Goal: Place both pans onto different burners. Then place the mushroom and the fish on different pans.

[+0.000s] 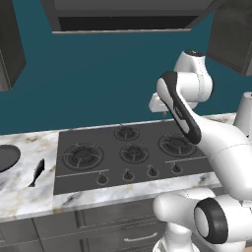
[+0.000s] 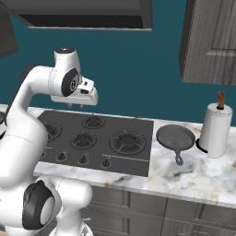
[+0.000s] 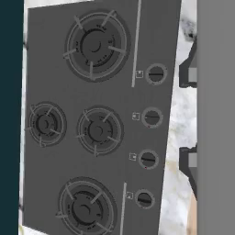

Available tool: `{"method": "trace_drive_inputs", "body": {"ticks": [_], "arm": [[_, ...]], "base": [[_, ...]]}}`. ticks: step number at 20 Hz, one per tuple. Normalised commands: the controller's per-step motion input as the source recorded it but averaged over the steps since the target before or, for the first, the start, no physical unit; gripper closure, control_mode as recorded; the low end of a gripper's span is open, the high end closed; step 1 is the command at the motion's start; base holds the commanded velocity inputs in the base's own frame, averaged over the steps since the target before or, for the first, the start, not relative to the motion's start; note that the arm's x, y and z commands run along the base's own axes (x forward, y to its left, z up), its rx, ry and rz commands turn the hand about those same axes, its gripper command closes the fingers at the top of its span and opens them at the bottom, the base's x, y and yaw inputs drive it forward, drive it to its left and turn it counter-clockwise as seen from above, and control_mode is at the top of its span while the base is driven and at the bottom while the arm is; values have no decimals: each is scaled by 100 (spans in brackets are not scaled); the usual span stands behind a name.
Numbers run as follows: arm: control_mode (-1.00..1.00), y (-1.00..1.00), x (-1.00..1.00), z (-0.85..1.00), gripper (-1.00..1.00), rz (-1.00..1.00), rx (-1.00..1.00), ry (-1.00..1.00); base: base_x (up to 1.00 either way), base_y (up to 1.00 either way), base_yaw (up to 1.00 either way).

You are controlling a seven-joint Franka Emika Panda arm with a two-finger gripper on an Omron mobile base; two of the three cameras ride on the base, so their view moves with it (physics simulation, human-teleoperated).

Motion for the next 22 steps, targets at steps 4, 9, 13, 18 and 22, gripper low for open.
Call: {"method": "trace_drive_inputs", "body": {"ticks": [4,9,13,18,22], "arm": [[-100,-14,0,0,-100,0,0,0],[-100,-51,-1,-2,-100,2,0,0],[-100,-60,0,-8,-100,0,0,0],[-100,-59,0,-26,-100,0,0,0],[-100,-51,0,-50,-100,0,0,0]], "base": [[0,0,0],[0,0,0],[0,0,0],[0,0,0],[0,0,0]]}}
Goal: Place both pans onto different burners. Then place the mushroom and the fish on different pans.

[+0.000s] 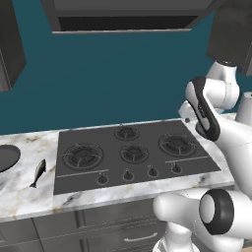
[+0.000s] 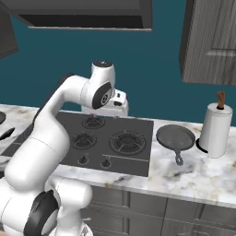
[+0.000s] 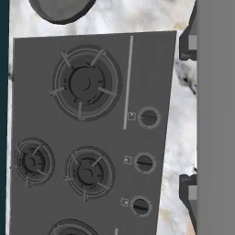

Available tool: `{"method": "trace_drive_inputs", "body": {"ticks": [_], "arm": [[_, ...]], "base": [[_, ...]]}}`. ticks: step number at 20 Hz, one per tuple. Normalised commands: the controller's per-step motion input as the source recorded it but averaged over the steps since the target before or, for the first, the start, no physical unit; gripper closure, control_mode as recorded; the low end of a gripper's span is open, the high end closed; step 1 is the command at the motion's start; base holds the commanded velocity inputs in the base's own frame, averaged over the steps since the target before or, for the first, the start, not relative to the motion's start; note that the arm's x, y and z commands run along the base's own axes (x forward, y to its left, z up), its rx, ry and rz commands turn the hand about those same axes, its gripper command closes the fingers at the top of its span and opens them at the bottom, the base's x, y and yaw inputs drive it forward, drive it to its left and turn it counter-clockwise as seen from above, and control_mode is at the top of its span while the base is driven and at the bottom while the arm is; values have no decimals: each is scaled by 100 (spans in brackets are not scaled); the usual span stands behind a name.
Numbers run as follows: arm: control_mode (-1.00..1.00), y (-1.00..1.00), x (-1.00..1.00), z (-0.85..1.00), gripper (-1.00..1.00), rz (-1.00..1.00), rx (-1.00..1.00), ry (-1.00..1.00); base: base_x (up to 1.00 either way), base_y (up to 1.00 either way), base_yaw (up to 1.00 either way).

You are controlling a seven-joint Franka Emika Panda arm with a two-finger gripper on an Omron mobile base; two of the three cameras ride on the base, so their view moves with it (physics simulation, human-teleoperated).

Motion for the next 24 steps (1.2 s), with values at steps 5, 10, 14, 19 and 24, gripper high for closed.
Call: {"method": "trace_drive_inputs", "body": {"ticks": [5,10,14,19,24], "arm": [[-100,-40,0,-55,-100,0,0,3],[-100,-40,0,-45,-100,0,0,8],[-100,-46,0,-35,-100,0,0,7],[-100,-48,0,-26,-100,0,0,8],[-100,-51,0,-22,-100,0,0,7]], "base": [[0,0,0],[0,0,0],[0,0,0],[0,0,0],[0,0,0]]}}
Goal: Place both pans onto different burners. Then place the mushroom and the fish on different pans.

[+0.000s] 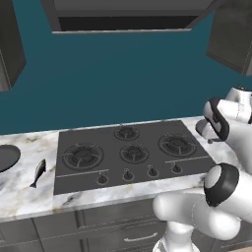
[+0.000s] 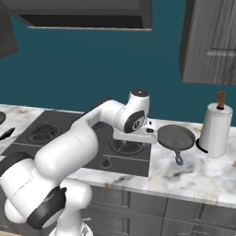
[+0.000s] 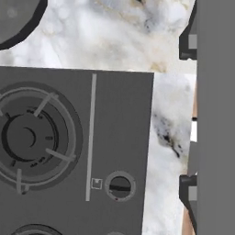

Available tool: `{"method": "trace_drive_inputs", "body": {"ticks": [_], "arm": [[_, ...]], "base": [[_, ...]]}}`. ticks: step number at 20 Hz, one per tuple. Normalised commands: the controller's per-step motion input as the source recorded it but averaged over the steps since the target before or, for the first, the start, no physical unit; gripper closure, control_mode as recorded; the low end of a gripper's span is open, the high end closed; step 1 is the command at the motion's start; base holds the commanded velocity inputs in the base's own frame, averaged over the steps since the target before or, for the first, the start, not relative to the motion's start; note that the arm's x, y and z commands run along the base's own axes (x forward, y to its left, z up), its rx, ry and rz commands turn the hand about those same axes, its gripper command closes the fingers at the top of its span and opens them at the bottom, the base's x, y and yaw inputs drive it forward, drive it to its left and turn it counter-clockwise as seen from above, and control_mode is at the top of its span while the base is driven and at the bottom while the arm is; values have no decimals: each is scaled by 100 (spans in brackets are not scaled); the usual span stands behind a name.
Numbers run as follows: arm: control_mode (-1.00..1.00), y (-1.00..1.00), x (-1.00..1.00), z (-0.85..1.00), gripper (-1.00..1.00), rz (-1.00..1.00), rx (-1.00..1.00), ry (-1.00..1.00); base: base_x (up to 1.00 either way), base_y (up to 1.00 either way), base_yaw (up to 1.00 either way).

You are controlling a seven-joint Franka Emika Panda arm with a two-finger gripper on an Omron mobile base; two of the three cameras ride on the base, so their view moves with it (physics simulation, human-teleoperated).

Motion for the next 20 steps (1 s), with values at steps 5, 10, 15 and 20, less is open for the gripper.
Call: {"method": "trace_drive_inputs", "body": {"ticks": [5,10,15,20], "arm": [[-100,-56,0,-27,-100,0,0,4],[-100,-57,0,-34,-100,0,0,2],[-100,-51,6,-24,-100,0,0,3],[-100,-42,19,-28,-100,0,0,0]], "base": [[0,0,0],[0,0,0],[0,0,0],[0,0,0]]}}
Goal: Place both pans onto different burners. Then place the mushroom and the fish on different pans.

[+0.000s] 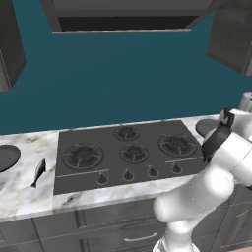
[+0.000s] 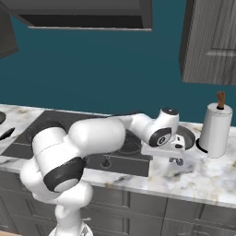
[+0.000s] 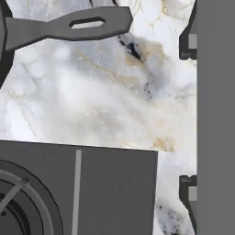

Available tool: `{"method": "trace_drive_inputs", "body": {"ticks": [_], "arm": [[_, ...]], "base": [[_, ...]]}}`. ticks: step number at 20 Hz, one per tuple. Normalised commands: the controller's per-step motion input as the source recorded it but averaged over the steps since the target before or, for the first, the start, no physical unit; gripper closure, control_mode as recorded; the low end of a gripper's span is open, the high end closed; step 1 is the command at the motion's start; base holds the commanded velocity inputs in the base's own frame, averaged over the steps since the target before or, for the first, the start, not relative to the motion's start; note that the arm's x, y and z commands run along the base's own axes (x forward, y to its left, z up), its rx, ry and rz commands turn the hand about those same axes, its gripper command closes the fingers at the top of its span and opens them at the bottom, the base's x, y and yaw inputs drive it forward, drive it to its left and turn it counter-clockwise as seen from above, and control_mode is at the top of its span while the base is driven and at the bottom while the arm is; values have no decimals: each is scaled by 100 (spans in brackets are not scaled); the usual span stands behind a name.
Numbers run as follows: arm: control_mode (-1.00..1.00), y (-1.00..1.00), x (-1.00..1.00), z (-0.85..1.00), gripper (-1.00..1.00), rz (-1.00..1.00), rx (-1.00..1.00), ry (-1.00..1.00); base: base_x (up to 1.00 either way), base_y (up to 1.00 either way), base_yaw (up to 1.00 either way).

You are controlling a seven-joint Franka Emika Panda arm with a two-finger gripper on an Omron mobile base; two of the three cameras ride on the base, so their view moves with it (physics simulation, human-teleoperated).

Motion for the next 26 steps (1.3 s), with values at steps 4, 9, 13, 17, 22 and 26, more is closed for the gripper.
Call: {"method": "trace_drive_inputs", "body": {"ticks": [4,9,13,17,22,26], "arm": [[-100,-42,29,-27,-100,0,0,0],[-100,-40,25,-18,-100,0,0,0],[-100,-39,23,-5,-100,0,0,0],[-100,-36,22,-1,-100,0,0,1],[-100,-32,27,-4,-100,0,0,1],[-100,-30,24,-21,-100,0,0,0]], "base": [[0,0,0],[0,0,0],[0,0,0],[0,0,0],[0,0,0],[0,0,0]]}}
